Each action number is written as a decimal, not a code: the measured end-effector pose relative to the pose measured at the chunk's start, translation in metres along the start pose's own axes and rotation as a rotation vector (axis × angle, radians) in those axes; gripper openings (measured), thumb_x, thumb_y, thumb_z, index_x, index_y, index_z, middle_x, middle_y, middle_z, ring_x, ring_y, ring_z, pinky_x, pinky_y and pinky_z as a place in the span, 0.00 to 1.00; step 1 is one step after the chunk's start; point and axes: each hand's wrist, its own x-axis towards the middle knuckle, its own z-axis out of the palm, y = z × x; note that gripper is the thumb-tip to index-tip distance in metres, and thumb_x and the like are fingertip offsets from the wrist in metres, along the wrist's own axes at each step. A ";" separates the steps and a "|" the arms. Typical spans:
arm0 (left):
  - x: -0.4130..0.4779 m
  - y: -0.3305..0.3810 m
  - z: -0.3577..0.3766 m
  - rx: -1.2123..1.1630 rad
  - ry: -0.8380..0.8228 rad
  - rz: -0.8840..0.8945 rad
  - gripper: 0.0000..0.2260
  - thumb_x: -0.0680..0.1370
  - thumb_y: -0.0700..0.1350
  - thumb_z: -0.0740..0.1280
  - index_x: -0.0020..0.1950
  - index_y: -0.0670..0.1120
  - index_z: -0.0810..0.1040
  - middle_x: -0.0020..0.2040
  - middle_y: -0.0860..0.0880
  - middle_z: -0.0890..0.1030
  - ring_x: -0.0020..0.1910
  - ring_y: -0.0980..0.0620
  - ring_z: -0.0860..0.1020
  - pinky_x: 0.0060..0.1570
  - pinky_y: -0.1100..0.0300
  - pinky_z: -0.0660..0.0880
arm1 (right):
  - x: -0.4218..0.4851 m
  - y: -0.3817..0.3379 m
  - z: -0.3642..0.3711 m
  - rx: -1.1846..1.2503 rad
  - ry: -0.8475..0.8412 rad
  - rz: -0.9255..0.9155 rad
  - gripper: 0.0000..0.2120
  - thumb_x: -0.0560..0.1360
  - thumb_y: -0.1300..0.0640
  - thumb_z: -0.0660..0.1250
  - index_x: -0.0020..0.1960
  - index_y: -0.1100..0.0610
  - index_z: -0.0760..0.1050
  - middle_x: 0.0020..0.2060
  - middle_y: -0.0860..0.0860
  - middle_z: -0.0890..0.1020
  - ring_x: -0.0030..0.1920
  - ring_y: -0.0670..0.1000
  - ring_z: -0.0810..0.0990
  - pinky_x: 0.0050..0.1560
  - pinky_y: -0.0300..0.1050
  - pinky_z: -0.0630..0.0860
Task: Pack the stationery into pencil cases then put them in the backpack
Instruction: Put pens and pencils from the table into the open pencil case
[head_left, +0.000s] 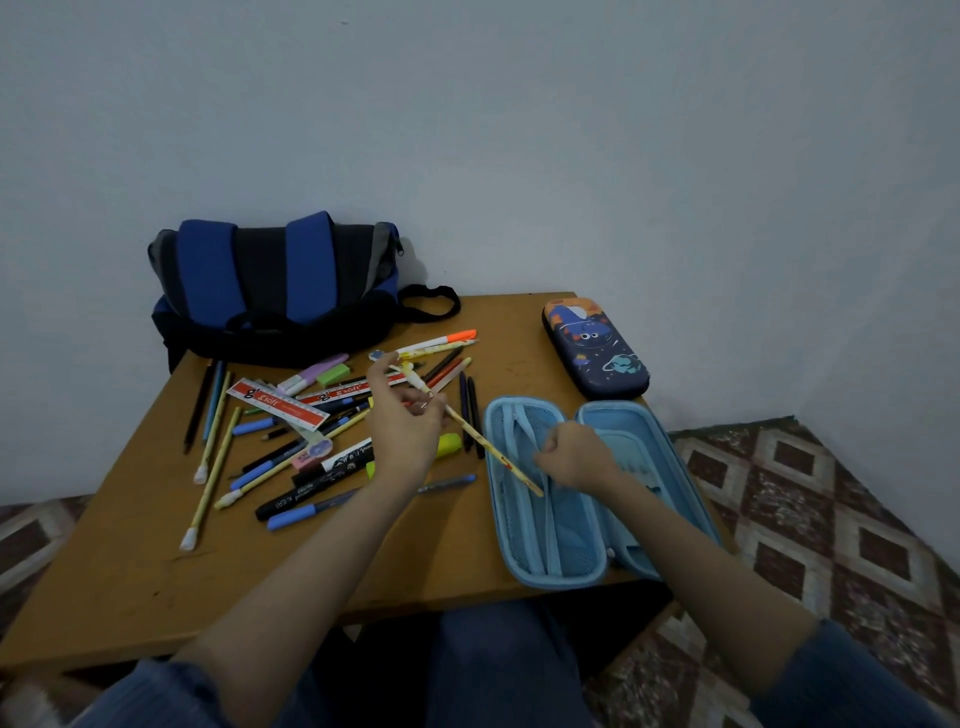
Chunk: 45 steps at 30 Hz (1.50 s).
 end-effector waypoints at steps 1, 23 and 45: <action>-0.002 -0.001 0.001 -0.008 -0.016 -0.010 0.25 0.75 0.35 0.67 0.67 0.49 0.62 0.40 0.47 0.76 0.38 0.49 0.81 0.38 0.60 0.81 | -0.001 0.002 -0.001 0.044 0.000 -0.007 0.16 0.71 0.63 0.64 0.27 0.58 0.62 0.27 0.57 0.71 0.32 0.53 0.72 0.36 0.44 0.70; -0.020 -0.023 0.041 0.670 -0.710 0.080 0.14 0.76 0.42 0.68 0.60 0.42 0.79 0.53 0.42 0.82 0.46 0.50 0.79 0.33 0.77 0.67 | -0.006 0.003 -0.002 0.214 -0.040 -0.024 0.10 0.72 0.65 0.66 0.32 0.61 0.71 0.28 0.58 0.76 0.27 0.51 0.73 0.37 0.47 0.74; -0.006 -0.037 0.042 0.979 -0.408 0.345 0.12 0.78 0.47 0.63 0.59 0.52 0.79 0.58 0.47 0.70 0.61 0.50 0.66 0.50 0.61 0.67 | 0.012 -0.015 0.009 -0.233 0.097 -0.044 0.15 0.75 0.57 0.63 0.32 0.58 0.62 0.34 0.51 0.72 0.39 0.55 0.73 0.30 0.42 0.63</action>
